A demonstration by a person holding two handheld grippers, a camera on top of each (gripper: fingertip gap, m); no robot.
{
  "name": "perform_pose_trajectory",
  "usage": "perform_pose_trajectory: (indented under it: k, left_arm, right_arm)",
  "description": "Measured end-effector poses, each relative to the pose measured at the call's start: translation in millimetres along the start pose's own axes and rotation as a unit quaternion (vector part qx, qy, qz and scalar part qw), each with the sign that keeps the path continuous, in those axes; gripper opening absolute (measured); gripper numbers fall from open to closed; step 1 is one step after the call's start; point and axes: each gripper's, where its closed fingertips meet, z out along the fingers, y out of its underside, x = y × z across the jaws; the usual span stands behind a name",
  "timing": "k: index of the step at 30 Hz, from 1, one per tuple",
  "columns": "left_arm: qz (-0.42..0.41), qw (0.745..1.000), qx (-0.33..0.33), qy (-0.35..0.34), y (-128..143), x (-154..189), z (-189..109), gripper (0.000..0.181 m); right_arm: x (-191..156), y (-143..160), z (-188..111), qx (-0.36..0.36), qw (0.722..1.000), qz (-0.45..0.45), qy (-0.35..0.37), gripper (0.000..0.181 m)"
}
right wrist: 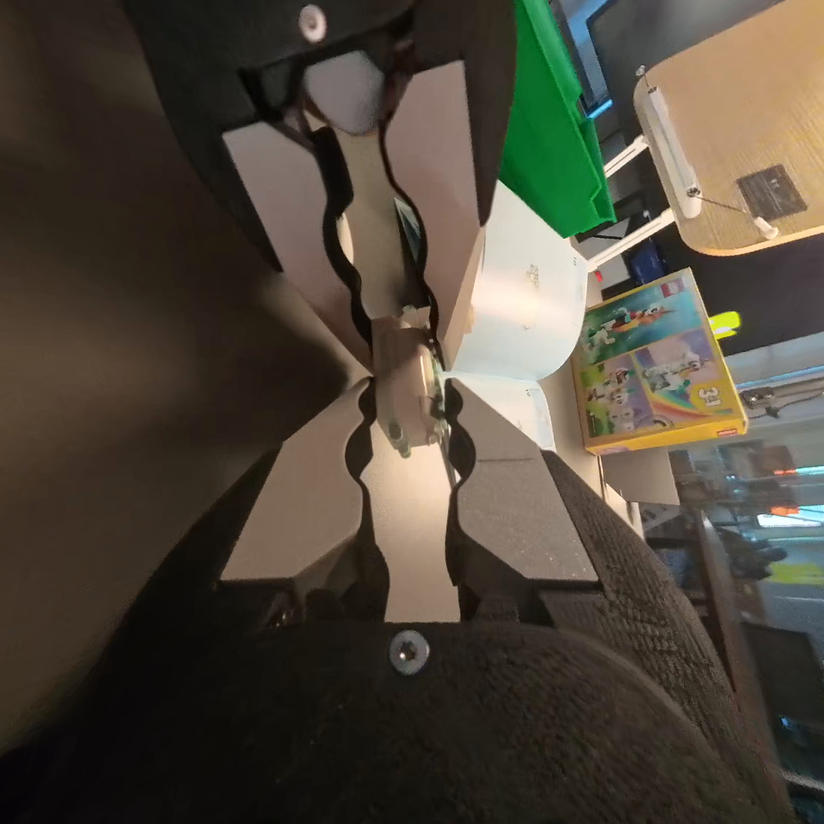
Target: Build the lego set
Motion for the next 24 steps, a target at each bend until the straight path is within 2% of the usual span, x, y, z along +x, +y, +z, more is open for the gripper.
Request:
perform_pose_trajectory:
  k: [7, 13, 18, 21, 24]
  left_arm:
    - [0.009, 0.999, 0.010, 0.045, 0, 8, -4, 0.027]
    - [-0.025, 0.999, 0.017, 0.036, 3, 8, -4, 0.027]
    - [-0.051, 0.999, 0.010, 0.005, 2, 0, -5, 0.045]
    - [-0.049, 0.999, 0.018, -0.001, 1, -3, -10, 0.042]
    - [-0.016, 1.000, 0.021, -0.011, 0, 0, -13, 0.030]
  right_arm:
    - [-7, -3, 0, -0.006, 1.000, -0.018, -0.008, 0.026]
    - [-8, -5, 3, -0.009, 0.999, -0.033, 0.001, 0.025]
    - [-10, -5, 4, -0.011, 0.999, -0.041, 0.003, 0.025]
    - [-7, -5, 2, -0.007, 0.999, -0.035, 0.009, 0.025]
    - [-5, -6, 1, -0.003, 0.999, -0.039, 0.015, 0.025]
